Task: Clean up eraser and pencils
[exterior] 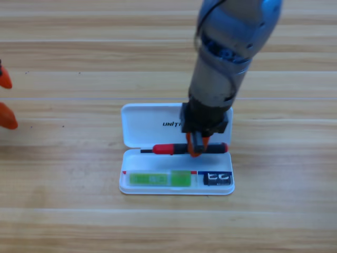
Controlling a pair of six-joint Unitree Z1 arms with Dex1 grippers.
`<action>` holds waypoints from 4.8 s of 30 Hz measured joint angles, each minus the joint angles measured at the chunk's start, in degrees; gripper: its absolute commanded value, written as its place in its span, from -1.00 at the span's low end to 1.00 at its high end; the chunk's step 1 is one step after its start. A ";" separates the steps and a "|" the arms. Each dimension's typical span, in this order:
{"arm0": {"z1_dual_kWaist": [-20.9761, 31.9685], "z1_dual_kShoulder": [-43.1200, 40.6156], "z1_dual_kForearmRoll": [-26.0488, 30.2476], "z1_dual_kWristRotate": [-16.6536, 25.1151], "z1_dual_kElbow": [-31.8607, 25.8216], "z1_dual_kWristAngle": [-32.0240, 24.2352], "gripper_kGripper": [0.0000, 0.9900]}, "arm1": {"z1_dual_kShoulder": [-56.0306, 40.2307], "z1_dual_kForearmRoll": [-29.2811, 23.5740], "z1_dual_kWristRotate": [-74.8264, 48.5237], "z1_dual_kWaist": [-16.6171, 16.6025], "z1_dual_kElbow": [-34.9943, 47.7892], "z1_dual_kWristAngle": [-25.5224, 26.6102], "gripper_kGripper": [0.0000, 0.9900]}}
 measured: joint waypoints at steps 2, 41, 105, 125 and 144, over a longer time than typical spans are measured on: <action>0.71 0.00 -0.78 0.00 1.12 -0.22 1.00 | 1.50 0.01 0.17 0.07 -1.31 -0.24 -1.00; 1.09 -2.37 -5.18 -1.21 6.48 -1.41 0.99 | -35.06 -6.14 7.25 0.90 18.62 16.11 0.91; -14.03 34.23 8.91 -8.65 -34.16 -27.26 -1.00 | -48.21 -23.35 17.26 0.01 37.32 28.28 0.93; -17.22 31.63 3.69 -8.20 -24.68 -26.30 -1.00 | -48.21 -23.49 17.41 0.01 37.33 28.48 0.93; -20.16 29.59 -8.00 -8.41 -12.74 -21.24 -1.00 | -48.21 -23.51 17.41 0.01 37.57 28.88 0.93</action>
